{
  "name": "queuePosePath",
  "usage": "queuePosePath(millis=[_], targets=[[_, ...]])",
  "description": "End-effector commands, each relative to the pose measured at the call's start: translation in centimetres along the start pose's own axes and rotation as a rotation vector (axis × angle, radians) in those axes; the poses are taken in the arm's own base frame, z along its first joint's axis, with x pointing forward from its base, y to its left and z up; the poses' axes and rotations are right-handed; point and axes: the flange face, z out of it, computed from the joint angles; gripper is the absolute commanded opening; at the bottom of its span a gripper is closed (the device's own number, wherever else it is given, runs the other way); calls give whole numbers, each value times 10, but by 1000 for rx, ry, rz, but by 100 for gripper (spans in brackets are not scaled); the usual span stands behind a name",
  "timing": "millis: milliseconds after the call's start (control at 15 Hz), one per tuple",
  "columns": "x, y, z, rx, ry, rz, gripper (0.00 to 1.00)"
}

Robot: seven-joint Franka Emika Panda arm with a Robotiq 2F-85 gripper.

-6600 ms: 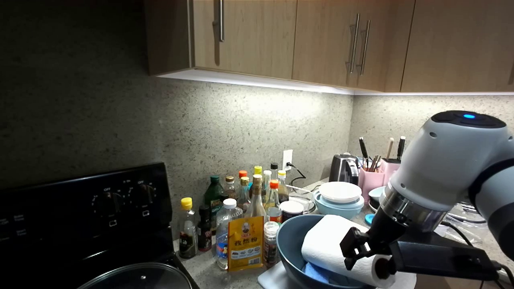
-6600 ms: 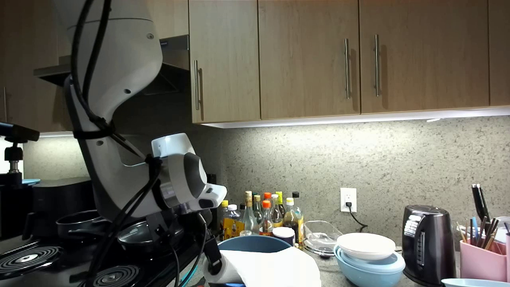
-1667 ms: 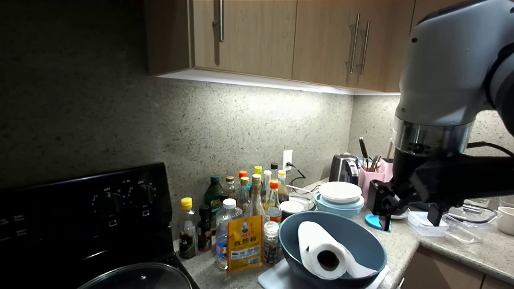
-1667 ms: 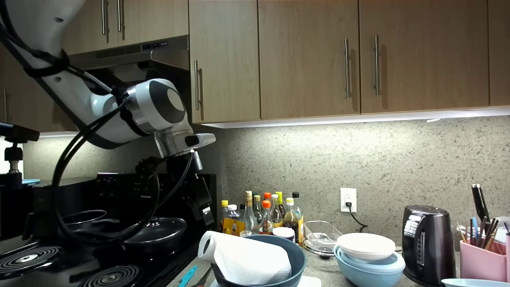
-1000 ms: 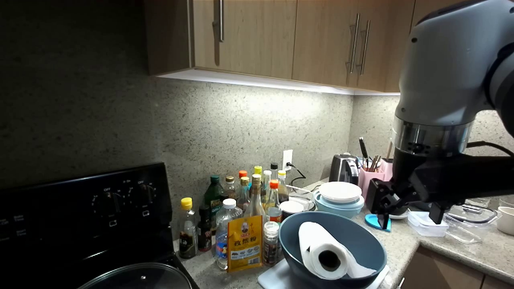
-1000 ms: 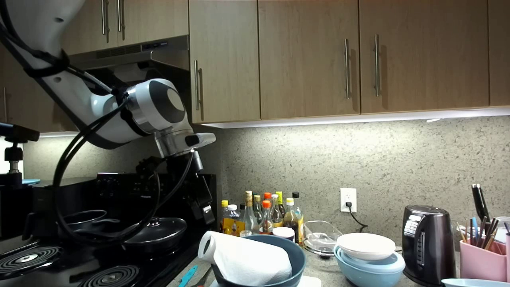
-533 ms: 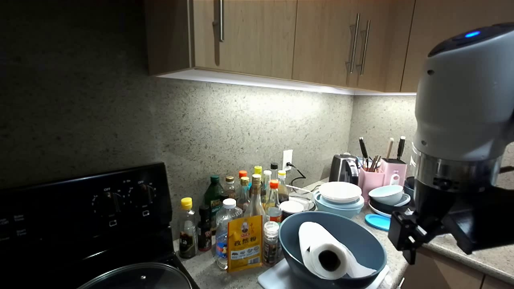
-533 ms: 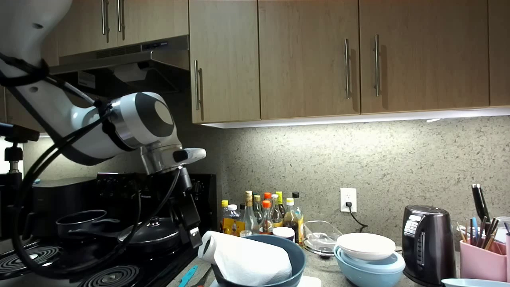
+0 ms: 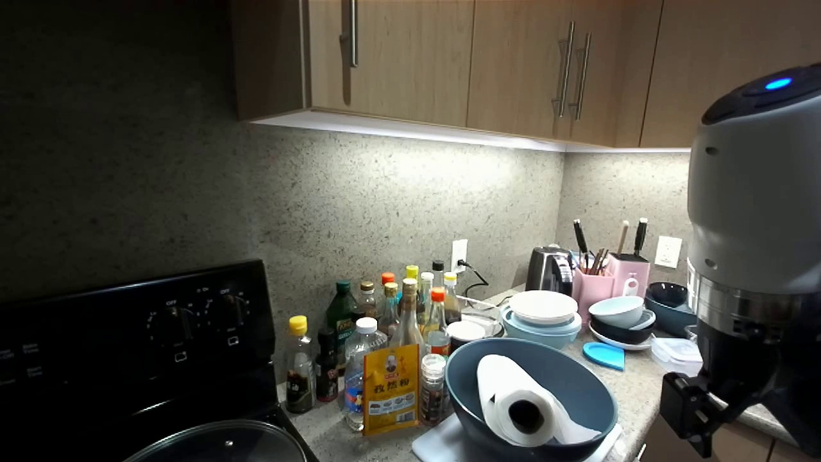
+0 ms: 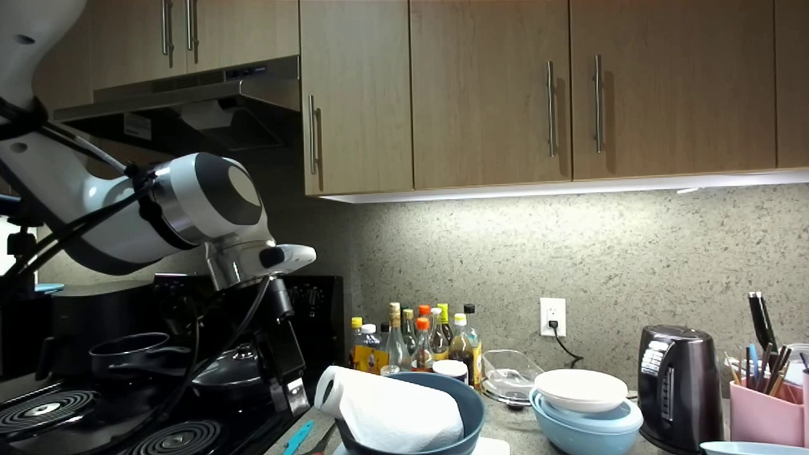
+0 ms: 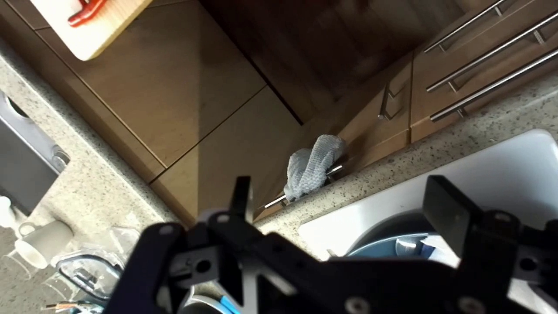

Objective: Pick up the kitchen paper from the bowl and put it on the counter

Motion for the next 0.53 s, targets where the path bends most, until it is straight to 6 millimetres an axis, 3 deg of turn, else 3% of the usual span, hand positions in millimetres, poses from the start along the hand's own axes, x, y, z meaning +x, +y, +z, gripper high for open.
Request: queuePosePath(millis=[0,467], targets=[[6,4,4,-61,46,-56,100],[29,0,21,-80,131,-154,100]])
